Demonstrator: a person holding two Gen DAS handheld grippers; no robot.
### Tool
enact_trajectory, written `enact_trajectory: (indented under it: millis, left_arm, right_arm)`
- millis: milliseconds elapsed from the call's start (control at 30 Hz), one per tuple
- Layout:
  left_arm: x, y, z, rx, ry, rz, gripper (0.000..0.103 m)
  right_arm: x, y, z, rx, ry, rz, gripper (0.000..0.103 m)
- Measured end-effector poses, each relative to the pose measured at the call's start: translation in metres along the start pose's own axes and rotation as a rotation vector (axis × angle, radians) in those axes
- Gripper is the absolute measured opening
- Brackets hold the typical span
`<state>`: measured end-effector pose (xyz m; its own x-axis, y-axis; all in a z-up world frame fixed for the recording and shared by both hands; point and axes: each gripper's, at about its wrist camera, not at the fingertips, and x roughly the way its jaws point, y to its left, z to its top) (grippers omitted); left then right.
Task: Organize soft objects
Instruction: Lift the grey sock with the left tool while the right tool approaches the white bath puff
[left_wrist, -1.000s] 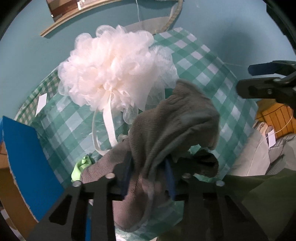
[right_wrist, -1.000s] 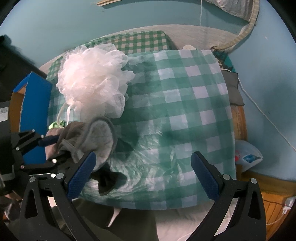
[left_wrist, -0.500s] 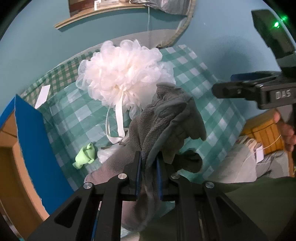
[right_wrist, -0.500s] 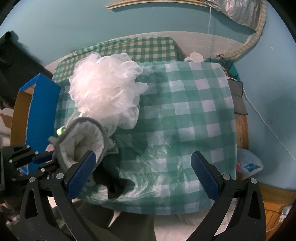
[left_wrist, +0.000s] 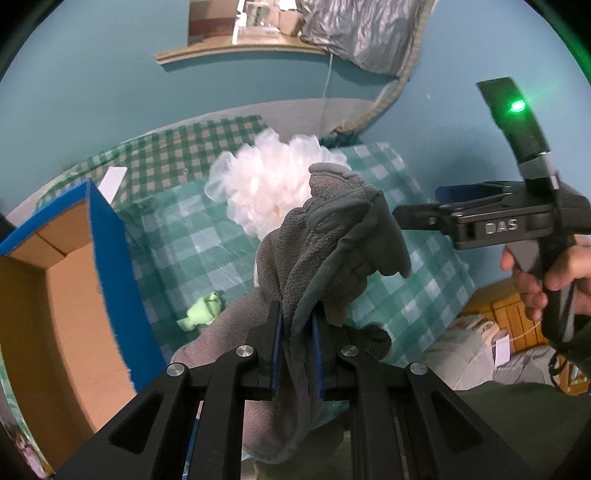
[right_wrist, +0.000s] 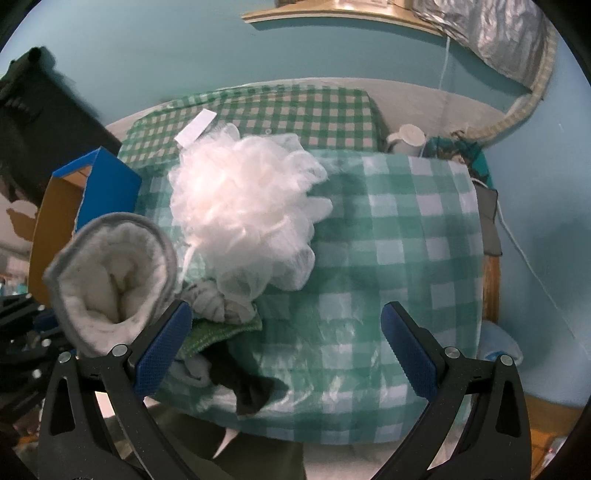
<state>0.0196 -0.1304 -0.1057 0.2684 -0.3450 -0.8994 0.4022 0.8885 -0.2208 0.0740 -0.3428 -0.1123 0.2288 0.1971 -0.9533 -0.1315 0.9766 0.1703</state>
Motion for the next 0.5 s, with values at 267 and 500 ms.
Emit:
enact_trajectory:
  millis: [267,500]
  left_arm:
    - [-0.023,0.020,0.006,-0.075,-0.064,0.035,0.014]
    - [-0.028,0.037,0.007,-0.137,-0.092,0.070,0.014]
  right_arm:
    - [0.015,0.014,0.033,-0.080,0.007,0.002,0.102]
    - [0.049,0.032,0.063,-0.185,0.057,0.010,0.102]
